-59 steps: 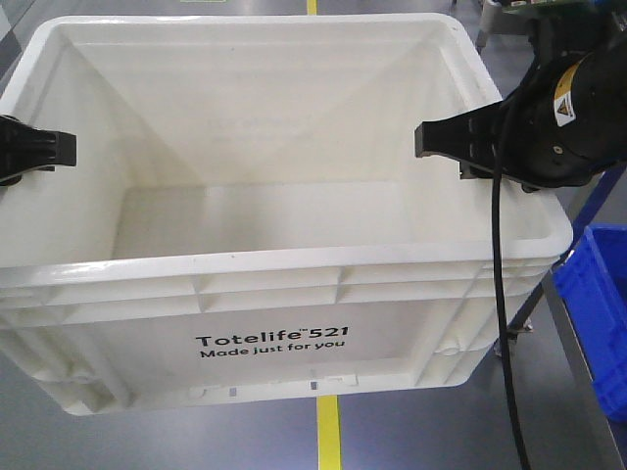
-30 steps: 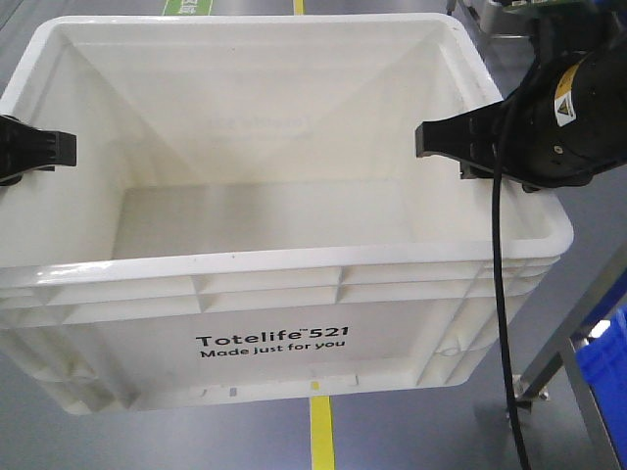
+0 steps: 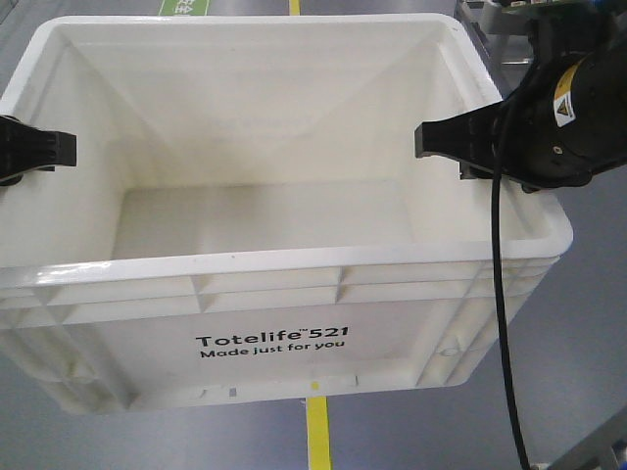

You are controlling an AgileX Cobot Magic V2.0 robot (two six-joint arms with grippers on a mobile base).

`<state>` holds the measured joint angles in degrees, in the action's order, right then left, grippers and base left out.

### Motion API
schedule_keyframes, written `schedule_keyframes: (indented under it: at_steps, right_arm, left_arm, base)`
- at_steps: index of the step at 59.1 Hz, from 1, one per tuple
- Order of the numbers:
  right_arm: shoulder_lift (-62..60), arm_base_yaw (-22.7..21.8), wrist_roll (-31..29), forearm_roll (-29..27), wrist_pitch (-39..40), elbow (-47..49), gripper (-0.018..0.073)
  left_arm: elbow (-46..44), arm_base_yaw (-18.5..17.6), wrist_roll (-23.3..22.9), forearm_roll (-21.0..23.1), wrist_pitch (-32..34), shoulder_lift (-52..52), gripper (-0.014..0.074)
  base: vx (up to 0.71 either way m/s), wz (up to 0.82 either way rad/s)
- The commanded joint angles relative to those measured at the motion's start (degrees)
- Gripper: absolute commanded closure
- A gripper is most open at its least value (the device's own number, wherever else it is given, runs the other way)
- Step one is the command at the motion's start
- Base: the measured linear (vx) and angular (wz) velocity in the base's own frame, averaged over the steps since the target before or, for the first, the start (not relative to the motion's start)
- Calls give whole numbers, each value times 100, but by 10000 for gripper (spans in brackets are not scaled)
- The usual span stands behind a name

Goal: Place moving items into box and shelve

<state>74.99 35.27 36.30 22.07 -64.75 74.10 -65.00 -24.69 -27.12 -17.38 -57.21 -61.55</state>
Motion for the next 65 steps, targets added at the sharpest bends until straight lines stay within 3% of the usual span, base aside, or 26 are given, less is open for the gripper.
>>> schedule_keyframes:
  at_steps: [1,65]
  right_arm:
    - [-202,-39,-20,706,235,227,449]
    - [-202,-39,-20,706,235,227,449]
  left_arm:
    - [-244,-25,94,-386,722,196,428]
    - [-244,-25,94,-386,722,201,428]
  base:
    - [41,-3]
    - [41,-5]
